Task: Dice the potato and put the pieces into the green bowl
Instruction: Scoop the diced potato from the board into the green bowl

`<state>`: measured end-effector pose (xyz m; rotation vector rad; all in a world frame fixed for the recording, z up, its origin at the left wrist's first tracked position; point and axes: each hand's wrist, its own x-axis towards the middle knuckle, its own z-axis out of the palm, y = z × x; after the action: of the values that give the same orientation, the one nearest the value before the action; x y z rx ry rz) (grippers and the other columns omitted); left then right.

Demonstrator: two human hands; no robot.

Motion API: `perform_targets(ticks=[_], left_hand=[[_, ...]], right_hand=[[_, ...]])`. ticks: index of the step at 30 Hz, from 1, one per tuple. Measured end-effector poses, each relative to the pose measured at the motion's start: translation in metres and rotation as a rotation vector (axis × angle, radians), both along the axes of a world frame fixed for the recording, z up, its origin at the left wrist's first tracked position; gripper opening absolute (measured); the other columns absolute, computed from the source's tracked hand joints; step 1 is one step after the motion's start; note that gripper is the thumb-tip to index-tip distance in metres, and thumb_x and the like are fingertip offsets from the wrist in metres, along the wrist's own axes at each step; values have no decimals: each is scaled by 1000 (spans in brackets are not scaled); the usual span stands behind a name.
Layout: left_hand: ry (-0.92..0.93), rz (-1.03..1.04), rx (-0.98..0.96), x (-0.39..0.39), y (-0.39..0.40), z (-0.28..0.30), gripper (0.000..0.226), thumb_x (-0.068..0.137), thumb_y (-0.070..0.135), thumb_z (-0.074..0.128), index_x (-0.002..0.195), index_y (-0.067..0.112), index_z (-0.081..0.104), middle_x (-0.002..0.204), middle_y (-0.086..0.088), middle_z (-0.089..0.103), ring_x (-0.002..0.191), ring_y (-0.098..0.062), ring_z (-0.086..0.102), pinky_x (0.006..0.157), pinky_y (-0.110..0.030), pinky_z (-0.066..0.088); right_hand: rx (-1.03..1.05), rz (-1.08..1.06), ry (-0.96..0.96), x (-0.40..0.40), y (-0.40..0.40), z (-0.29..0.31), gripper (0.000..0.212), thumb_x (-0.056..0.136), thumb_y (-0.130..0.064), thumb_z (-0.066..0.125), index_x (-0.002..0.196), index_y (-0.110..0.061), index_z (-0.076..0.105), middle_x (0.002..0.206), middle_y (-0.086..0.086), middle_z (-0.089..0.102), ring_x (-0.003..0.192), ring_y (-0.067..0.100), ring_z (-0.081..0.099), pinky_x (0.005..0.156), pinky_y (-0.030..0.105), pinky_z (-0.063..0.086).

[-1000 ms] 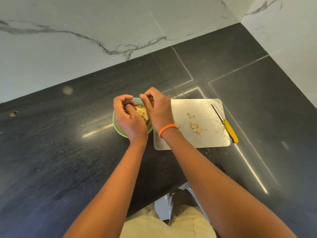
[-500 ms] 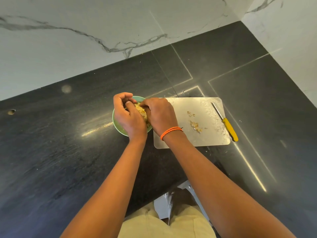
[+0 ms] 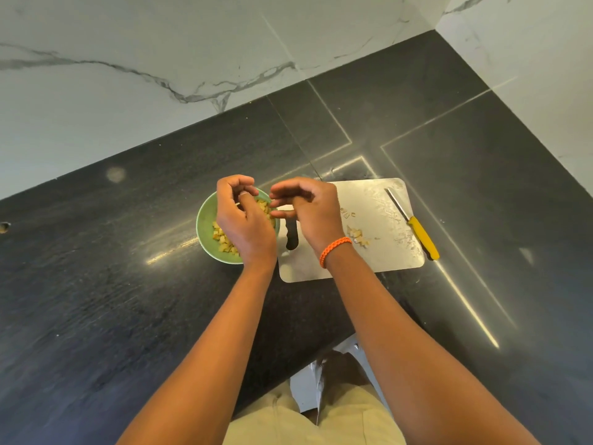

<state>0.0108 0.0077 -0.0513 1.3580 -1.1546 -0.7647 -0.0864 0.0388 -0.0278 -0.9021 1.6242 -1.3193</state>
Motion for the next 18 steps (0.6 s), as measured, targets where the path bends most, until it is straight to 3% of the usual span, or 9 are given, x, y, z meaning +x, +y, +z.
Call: perform_targets(ticks=[3, 5, 10, 12, 15, 18], left_hand=[[-53, -83, -43, -10, 4, -1, 27, 95, -10, 43, 97, 7, 64, 85, 0, 65, 80, -19, 63, 72, -33, 52], [-92, -137, -66, -19, 8, -3, 27, 94, -10, 44, 94, 8, 65, 85, 0, 65, 82, -19, 63, 72, -35, 52], [-136, -279, -101, -38, 19, -9, 27, 91, -13, 46, 90, 6, 65, 88, -2, 66, 83, -18, 63, 73, -34, 51], [-150, -388, -117, -44, 25, -12, 28, 92, -14, 48, 92, 7, 66, 90, -2, 66, 86, -19, 63, 74, -33, 52], [-166, -526, -74, -53, 35, -23, 29, 93, -14, 48, 95, 9, 66, 94, 1, 66, 91, -19, 63, 79, -36, 54], [-216, -570, 31, -57, 41, -40, 36, 90, -15, 46, 101, 14, 66, 100, 4, 67, 97, -16, 63, 86, -40, 56]], right_hand=[[6, -64, -122, -15, 10, -3, 38, 90, 22, 41, 101, 5, 73, 93, 20, 74, 84, 30, 75, 77, 46, 64], [17, -115, -70, -30, 18, -11, 35, 86, 24, 44, 95, 5, 72, 89, 20, 72, 79, 28, 73, 73, 44, 64], [136, -95, 487, -66, 38, -37, 24, 82, 3, 72, 90, -19, 75, 92, -8, 72, 87, 10, 65, 81, 20, 54], [155, -158, 667, -78, 43, -47, 26, 85, 4, 67, 92, -19, 76, 97, -5, 72, 92, 11, 63, 86, 24, 53], [220, -173, 823, -90, 47, -58, 37, 90, 12, 59, 116, -9, 73, 121, 7, 68, 114, 23, 59, 102, 36, 50], [289, 12, 927, -90, 53, -69, 50, 92, 8, 59, 140, -6, 58, 143, 9, 54, 133, 25, 48, 111, 39, 46]])
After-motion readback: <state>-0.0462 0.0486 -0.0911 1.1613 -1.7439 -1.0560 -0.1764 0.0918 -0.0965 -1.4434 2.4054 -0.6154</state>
